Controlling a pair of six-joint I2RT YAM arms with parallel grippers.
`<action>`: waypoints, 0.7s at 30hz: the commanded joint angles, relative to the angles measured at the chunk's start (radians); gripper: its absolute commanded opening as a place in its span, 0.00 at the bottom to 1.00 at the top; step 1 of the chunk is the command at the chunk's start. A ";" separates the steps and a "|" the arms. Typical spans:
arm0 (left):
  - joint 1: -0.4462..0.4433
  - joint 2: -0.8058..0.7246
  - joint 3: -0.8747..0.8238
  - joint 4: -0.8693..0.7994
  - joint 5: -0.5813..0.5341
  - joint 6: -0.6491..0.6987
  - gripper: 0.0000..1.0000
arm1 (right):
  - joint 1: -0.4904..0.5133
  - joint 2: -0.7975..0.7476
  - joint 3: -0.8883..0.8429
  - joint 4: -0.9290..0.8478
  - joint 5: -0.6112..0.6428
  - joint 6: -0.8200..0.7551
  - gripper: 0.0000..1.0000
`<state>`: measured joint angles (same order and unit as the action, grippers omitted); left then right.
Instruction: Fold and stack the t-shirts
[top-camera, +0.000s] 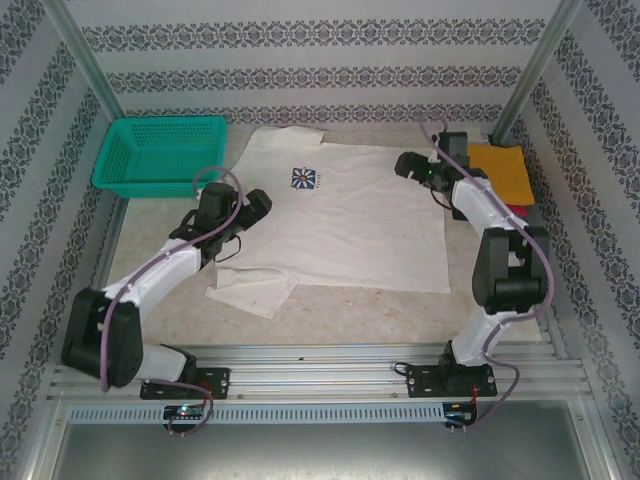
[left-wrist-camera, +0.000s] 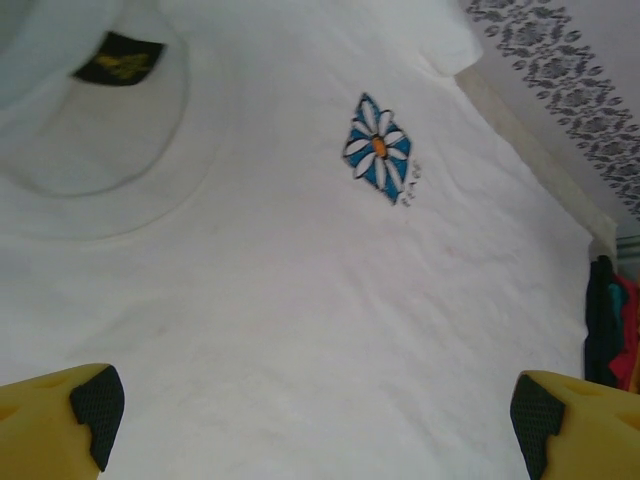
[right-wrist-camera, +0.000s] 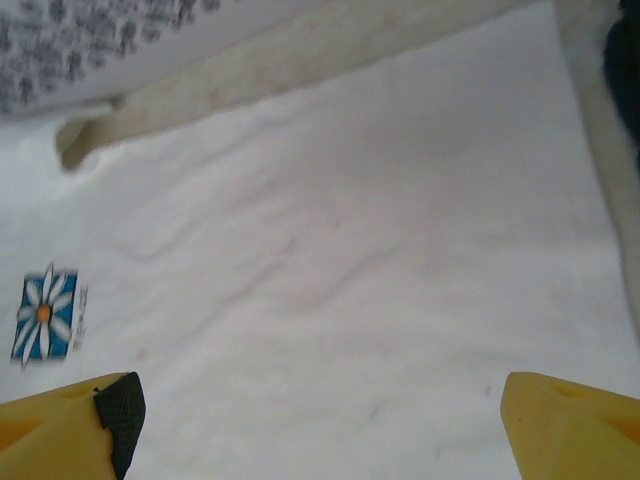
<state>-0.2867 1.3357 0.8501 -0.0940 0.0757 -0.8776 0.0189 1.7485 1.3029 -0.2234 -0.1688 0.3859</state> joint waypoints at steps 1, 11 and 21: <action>-0.009 -0.109 -0.080 -0.214 -0.065 -0.026 1.00 | 0.049 -0.100 -0.141 0.050 0.010 -0.020 0.92; 0.083 -0.404 -0.244 -0.420 -0.109 -0.028 1.00 | 0.535 -0.227 -0.300 0.064 -0.135 -0.058 0.62; 0.349 -0.405 -0.217 -0.431 0.080 0.078 1.00 | 0.939 0.096 -0.073 0.056 -0.181 -0.116 0.34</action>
<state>0.0395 0.9222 0.6071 -0.4870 0.0971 -0.8474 0.9012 1.7813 1.1648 -0.1604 -0.3279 0.3061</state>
